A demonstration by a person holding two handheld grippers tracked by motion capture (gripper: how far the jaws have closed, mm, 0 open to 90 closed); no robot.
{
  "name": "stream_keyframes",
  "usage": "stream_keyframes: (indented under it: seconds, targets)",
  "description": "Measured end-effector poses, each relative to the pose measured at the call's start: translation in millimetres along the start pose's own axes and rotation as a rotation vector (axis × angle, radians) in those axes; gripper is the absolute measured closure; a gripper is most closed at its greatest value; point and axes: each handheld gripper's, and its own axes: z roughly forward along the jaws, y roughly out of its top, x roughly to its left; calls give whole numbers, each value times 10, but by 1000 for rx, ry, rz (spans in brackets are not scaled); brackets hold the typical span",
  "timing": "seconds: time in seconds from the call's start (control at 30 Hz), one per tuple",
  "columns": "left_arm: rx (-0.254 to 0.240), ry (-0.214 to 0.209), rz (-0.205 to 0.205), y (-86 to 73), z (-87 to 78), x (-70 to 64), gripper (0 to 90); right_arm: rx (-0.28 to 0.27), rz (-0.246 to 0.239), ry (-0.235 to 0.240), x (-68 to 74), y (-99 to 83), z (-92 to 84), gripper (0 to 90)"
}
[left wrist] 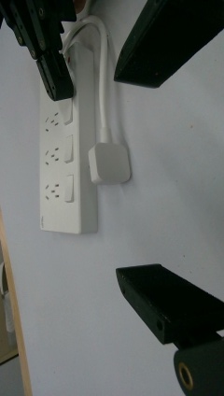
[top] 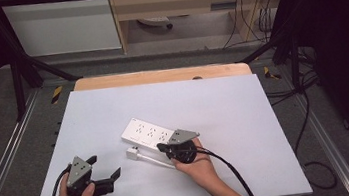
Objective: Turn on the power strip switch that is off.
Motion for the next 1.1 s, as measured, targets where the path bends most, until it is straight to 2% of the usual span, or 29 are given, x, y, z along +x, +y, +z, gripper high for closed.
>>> stream_keyframes:
  seconds: [0.63,1.1]
  targets:
    - [1,1,-1,1,2,-4,62,-27,16,1,-25,66,-107,900]
    - [2,-2,-11,-4,10,-2,62,-77,65,-19,-128,166,-296,898]
